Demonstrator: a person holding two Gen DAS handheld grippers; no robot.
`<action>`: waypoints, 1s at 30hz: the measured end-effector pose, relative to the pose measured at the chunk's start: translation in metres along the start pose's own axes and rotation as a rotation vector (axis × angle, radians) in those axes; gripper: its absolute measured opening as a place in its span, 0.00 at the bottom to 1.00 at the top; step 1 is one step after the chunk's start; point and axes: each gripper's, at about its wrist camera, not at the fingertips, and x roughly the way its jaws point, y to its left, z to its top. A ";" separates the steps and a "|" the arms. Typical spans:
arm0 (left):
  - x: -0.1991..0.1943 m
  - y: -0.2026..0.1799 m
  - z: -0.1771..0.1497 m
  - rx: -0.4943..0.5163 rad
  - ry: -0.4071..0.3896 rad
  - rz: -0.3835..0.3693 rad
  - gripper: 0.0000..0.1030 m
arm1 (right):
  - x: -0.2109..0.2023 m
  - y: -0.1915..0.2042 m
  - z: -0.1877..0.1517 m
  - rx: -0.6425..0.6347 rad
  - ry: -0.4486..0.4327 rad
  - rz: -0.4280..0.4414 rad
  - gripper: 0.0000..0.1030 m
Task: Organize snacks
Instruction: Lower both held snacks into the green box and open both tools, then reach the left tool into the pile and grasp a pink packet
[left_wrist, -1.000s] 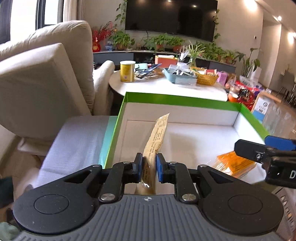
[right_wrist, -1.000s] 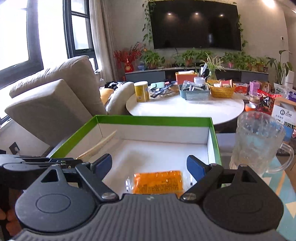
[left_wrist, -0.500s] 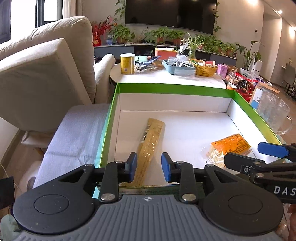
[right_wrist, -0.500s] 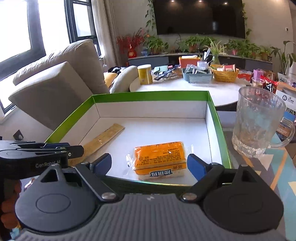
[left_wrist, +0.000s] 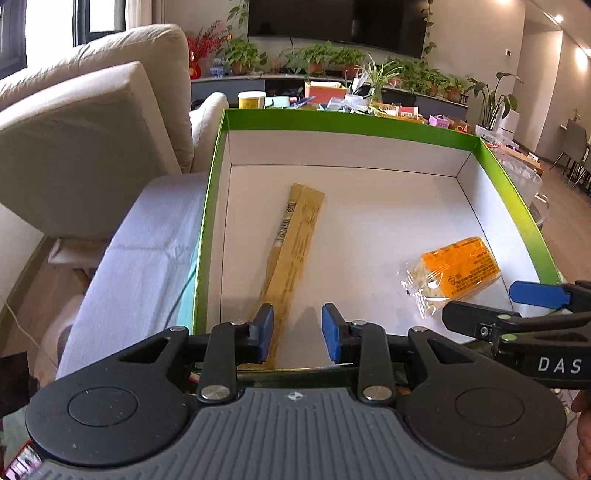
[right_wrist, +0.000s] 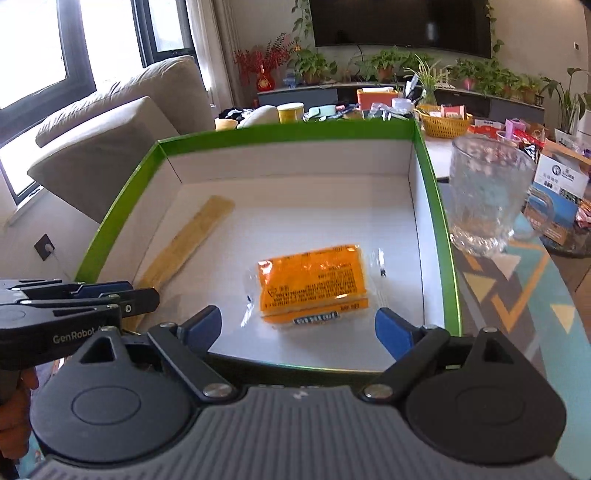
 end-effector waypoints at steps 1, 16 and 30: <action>-0.001 0.002 0.001 -0.018 0.006 -0.024 0.28 | -0.002 0.000 -0.001 0.003 0.001 -0.001 0.58; -0.063 0.038 -0.018 -0.116 -0.091 -0.124 0.45 | -0.053 0.006 -0.016 -0.103 -0.134 0.003 0.58; -0.057 0.011 -0.041 -0.051 0.068 -0.259 0.53 | -0.069 -0.009 -0.070 0.012 -0.076 0.022 0.58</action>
